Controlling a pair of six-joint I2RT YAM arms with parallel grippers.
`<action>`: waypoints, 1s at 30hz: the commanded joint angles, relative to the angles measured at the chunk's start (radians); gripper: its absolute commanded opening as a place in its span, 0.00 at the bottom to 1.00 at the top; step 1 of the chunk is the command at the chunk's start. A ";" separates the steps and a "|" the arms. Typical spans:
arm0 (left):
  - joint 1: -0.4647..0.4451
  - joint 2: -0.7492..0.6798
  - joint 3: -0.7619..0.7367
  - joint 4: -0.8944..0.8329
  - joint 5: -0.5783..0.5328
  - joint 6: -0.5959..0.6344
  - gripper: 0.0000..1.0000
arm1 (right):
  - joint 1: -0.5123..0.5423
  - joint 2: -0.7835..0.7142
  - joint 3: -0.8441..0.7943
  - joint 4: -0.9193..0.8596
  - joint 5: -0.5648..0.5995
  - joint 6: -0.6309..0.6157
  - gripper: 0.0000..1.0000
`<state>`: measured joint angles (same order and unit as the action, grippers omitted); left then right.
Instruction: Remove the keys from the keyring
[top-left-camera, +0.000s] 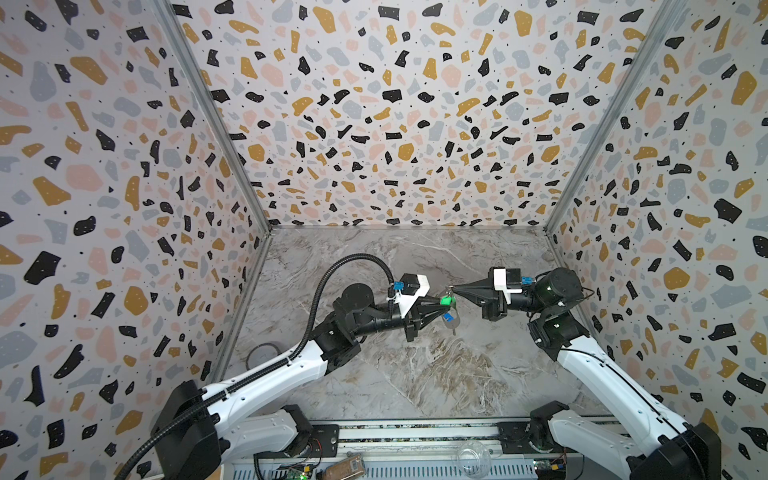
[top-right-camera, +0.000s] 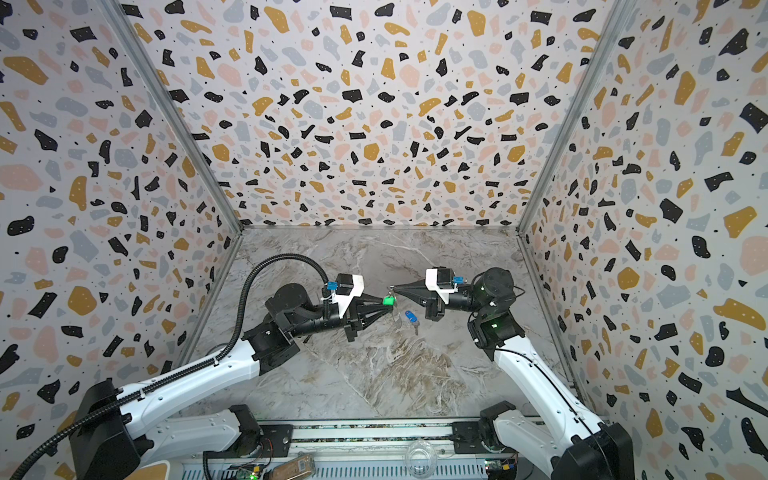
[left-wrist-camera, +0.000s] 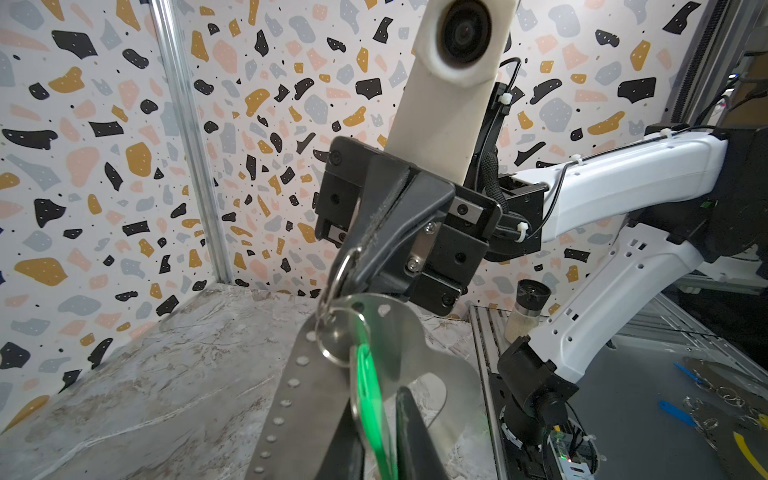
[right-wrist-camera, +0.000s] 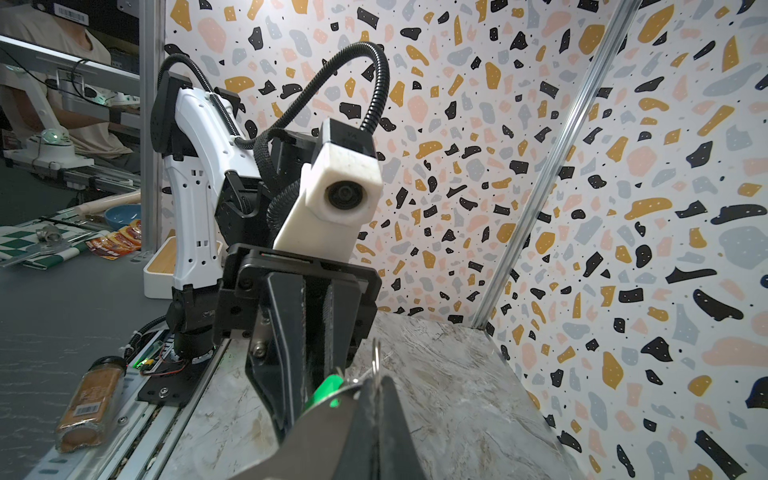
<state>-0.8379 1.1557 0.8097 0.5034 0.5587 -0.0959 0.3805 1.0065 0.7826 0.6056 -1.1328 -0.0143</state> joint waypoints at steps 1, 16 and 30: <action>0.003 -0.018 -0.004 0.046 -0.030 0.018 0.10 | -0.003 -0.029 0.049 -0.008 0.007 -0.022 0.00; -0.002 -0.082 0.039 -0.101 -0.215 0.182 0.00 | -0.004 -0.034 0.052 -0.065 0.063 -0.028 0.00; -0.090 -0.106 0.112 -0.246 -0.491 0.427 0.00 | -0.005 -0.035 0.062 -0.152 0.080 -0.062 0.00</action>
<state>-0.9112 1.0695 0.8692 0.2642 0.1482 0.2527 0.3798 0.9882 0.7902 0.4694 -1.0607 -0.0616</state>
